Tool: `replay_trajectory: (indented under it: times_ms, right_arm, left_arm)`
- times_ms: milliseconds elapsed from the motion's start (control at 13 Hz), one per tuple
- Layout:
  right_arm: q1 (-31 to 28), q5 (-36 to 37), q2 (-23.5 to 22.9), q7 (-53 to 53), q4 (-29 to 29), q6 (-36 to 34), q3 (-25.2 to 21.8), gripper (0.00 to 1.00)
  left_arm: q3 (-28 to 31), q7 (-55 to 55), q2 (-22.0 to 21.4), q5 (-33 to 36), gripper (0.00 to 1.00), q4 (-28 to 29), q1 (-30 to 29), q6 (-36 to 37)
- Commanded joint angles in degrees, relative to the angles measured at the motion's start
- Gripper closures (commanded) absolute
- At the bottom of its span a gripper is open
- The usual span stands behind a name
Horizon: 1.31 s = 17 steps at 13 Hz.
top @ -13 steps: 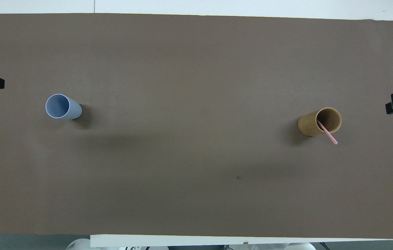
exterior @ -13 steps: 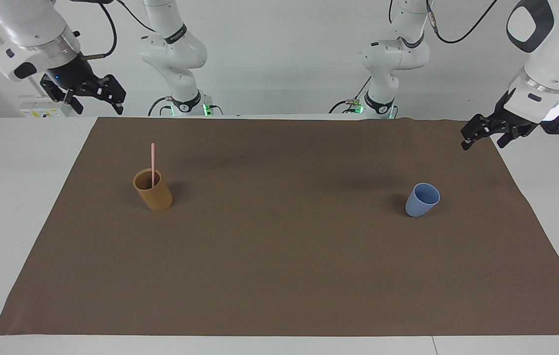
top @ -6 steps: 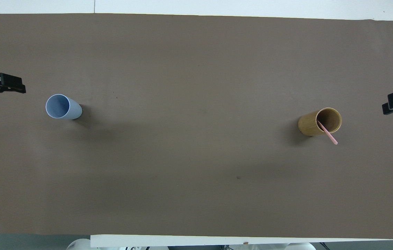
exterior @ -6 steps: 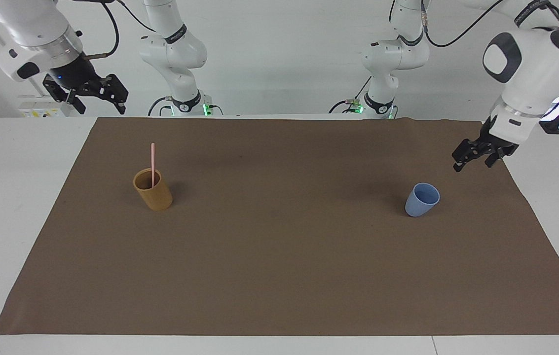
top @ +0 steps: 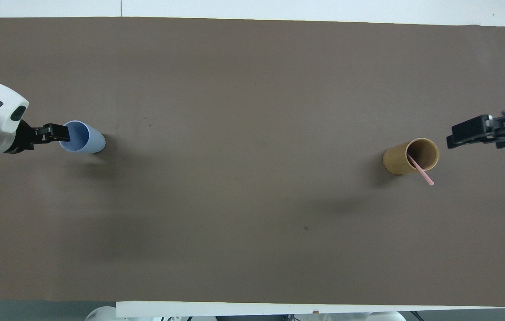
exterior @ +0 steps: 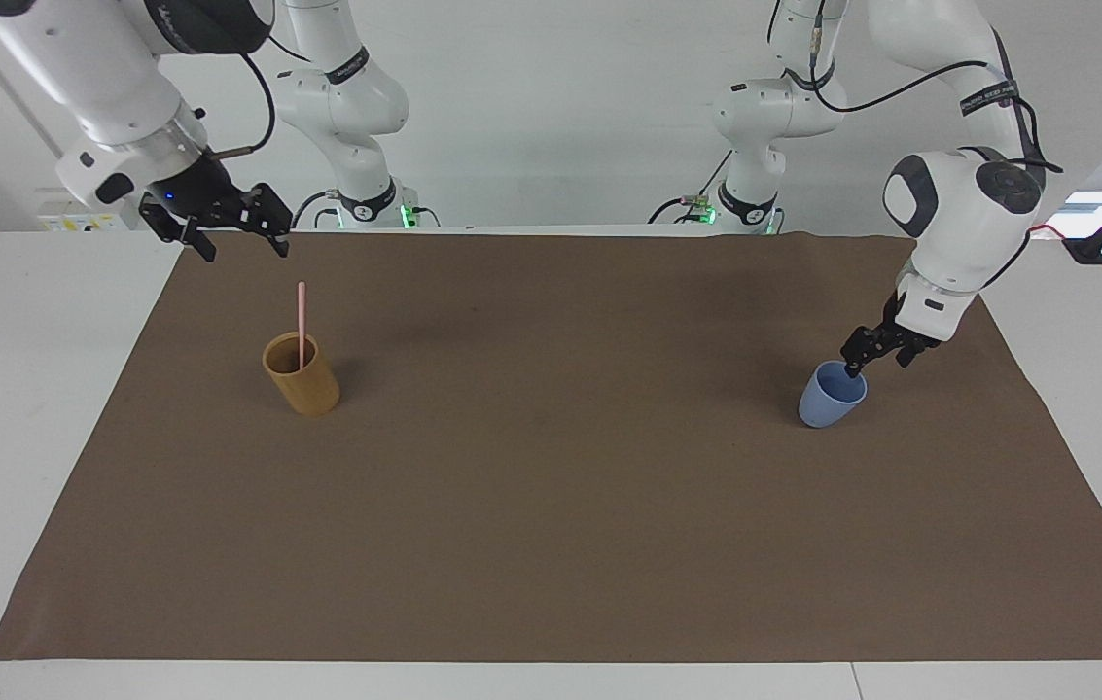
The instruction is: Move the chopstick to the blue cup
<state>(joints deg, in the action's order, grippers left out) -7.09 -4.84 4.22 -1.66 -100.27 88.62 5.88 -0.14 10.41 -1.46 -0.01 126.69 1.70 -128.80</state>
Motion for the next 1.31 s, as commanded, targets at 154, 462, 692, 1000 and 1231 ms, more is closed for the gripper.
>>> replay_trajectory:
  times_ms: [154, 462, 692, 1000, 1231]
  right_arm:
    - [1.0, -1.5, 1.8, 1.0, -13.4, 9.8, 0.1, 0.0]
    - [0.9, -1.5, 0.8, 1.6, -16.4, 10.4, 0.1, 0.0]
    - [0.6, -1.5, 1.0, 1.0, -18.6, 11.0, 0.0, 0.14]
    - [-0.7, -1.5, 1.0, -1.2, -19.5, 11.0, -0.1, 0.28]
    - [-1.9, -1.4, 1.1, -2.8, -20.9, 11.8, -0.1, 0.32]
  left_arm:
    - [0.1, 5.8, 1.0, 0.5, 1.0, 1.3, 3.1, -4.2]
    - [-0.3, 15.7, 2.7, 0.5, 1.0, -1.6, 8.7, -4.9]
    - [-0.4, 29.5, 4.2, 0.4, 1.0, -6.1, 17.3, -2.8]
    - [-0.3, 41.2, 7.4, 0.4, 1.0, -8.1, 29.7, -1.7]
    - [-0.3, 41.1, 9.2, 0.4, 1.0, -7.0, 32.2, -1.1]
